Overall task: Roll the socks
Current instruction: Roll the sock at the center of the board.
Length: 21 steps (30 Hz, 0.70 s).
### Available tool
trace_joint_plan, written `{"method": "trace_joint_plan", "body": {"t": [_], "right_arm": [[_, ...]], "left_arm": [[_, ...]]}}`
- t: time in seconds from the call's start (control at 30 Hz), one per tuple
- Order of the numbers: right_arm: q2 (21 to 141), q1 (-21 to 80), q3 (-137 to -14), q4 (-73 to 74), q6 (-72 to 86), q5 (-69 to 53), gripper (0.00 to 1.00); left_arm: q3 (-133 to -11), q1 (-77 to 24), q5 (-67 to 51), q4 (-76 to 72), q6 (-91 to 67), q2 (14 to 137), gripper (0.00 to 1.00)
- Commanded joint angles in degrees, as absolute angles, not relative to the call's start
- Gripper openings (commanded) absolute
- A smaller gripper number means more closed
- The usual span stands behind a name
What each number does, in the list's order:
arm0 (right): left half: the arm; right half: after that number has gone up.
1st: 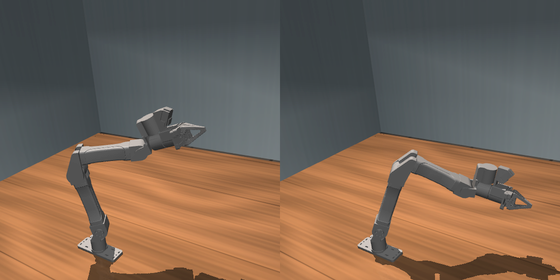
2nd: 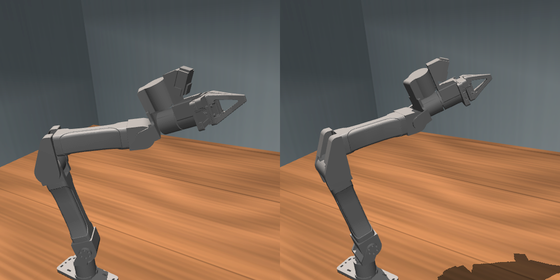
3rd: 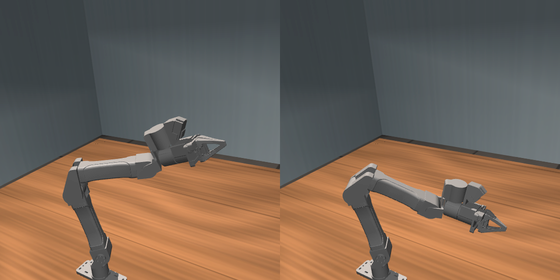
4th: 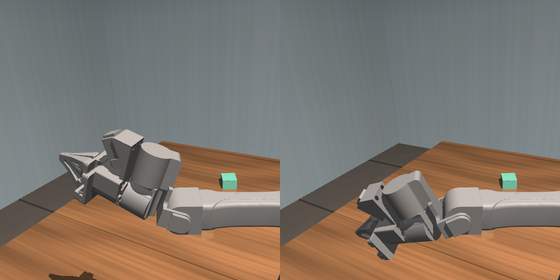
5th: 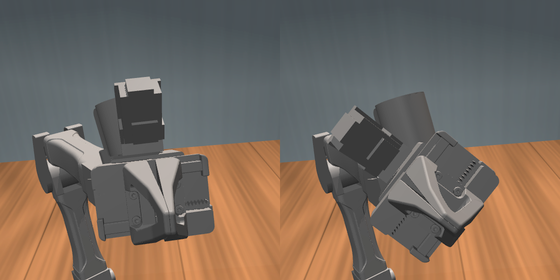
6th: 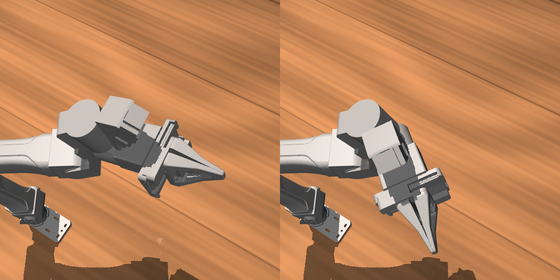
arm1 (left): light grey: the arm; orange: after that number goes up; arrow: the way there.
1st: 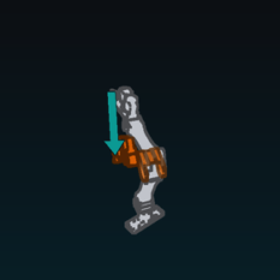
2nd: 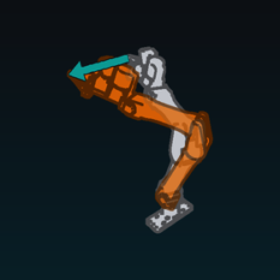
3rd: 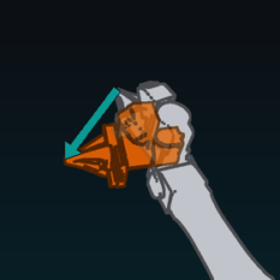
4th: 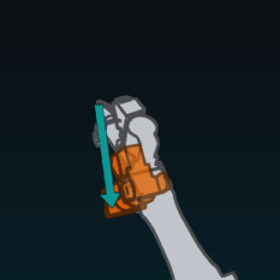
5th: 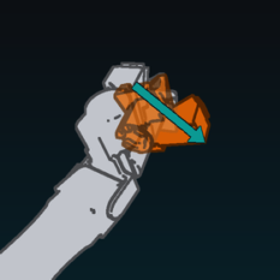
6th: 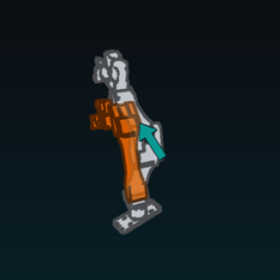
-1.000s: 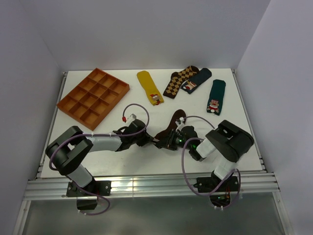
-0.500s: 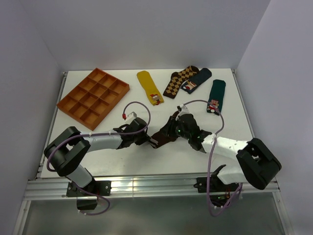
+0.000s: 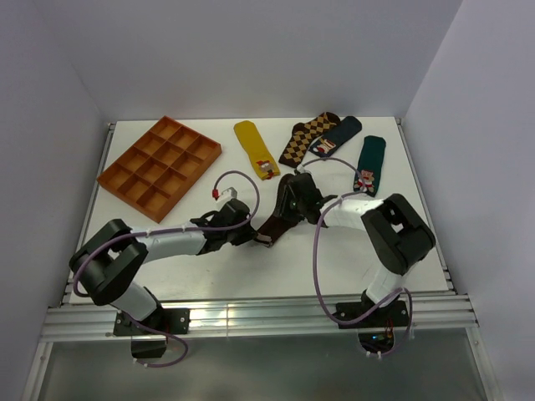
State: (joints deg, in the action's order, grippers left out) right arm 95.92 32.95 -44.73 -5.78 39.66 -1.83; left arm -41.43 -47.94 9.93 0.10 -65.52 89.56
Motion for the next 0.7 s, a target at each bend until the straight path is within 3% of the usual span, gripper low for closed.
{"method": "trace_joint_plan", "body": {"t": [0.0, 0.4, 0.67], "right_arm": [[100.4, 30.9, -48.9, 1.8, 36.2, 0.5, 0.40], [103.0, 30.7, -49.4, 0.2, 33.4, -2.4, 0.41], [98.1, 30.8, -48.1, -3.0, 29.4, -3.6, 0.41]], "left_arm": [[-40.5, -48.1, 7.6, 0.5, -59.6, 86.7, 0.00], [-48.2, -48.2, 2.5, 5.1, -54.4, 98.3, 0.00], [-53.3, -48.4, 6.5, 16.1, -56.7, 103.3, 0.00]]}}
